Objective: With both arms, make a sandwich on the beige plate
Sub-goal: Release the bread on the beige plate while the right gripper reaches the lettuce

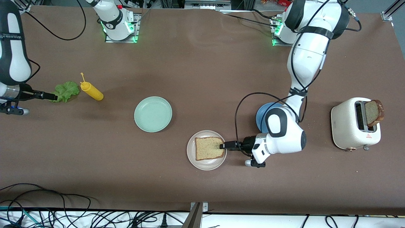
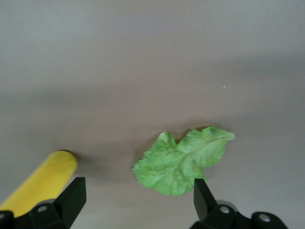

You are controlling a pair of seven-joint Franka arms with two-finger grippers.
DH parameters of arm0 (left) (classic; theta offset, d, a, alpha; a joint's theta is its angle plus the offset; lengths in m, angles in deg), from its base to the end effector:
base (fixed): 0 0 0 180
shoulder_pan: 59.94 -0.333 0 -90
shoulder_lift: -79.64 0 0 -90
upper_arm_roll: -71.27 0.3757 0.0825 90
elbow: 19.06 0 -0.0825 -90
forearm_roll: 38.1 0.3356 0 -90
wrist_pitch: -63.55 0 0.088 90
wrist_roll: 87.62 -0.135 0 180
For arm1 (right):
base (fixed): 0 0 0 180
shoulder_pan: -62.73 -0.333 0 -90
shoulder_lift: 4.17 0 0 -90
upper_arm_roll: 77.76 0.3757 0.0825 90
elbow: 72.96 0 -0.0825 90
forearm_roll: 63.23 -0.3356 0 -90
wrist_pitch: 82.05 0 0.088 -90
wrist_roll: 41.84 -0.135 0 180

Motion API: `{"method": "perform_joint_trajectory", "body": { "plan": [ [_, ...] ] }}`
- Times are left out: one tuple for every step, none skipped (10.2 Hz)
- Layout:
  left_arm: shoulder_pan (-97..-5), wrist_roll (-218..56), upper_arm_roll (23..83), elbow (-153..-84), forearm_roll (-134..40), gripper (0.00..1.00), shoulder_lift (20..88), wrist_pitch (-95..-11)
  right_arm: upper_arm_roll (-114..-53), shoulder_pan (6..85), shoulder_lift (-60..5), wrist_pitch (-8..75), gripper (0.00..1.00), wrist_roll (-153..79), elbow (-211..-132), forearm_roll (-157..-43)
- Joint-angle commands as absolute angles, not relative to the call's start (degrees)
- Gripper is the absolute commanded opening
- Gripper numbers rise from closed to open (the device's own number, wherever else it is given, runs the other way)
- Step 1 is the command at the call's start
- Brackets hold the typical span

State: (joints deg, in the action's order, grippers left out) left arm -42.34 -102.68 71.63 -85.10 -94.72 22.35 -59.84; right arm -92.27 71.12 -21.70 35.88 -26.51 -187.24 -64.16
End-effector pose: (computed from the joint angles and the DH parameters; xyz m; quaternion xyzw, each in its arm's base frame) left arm 0.7384 -0.2872 0.2401 0.9192 0.0040 -0.0069 0.3937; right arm 0.5100 -0.2054 0.3569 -0.9904 0.0689 0.1198 0.0082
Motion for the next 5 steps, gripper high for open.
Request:
{"method": "perform_joint_trajectory", "body": {
  "plan": [
    [-44.9, -95.7, 71.9, -86.6, -82.2, 1.00, 28.3, -54.2, -92.6, 71.2, -20.2, 40.8, 1.00, -25.2, -194.3, -62.1],
    [-46.4, -90.7, 71.9, -86.7, -76.6, 1.00, 30.4, -49.5, -92.7, 71.3, -21.2, 40.8, 1.00, -25.2, -194.6, -60.2],
    [-47.9, -86.9, 72.1, -86.7, -70.1, 1.00, 32.6, -45.8, -92.8, 71.2, -22.5, 40.9, 1.00, -25.2, -194.6, -57.8],
    [-49.6, -85.7, 72.0, -86.7, -63.7, 1.00, 35.1, -42.6, -92.7, 71.2, -23.7, 42.2, 1.00, -25.3, -194.6, -55.3],
    [-51.0, -85.7, 72.0, -86.7, -58.5, 1.00, 37.2, -38.6, -92.8, 71.3, -24.4, 44.2, 1.00, -25.1, -194.7, -53.8]
  ]
}}
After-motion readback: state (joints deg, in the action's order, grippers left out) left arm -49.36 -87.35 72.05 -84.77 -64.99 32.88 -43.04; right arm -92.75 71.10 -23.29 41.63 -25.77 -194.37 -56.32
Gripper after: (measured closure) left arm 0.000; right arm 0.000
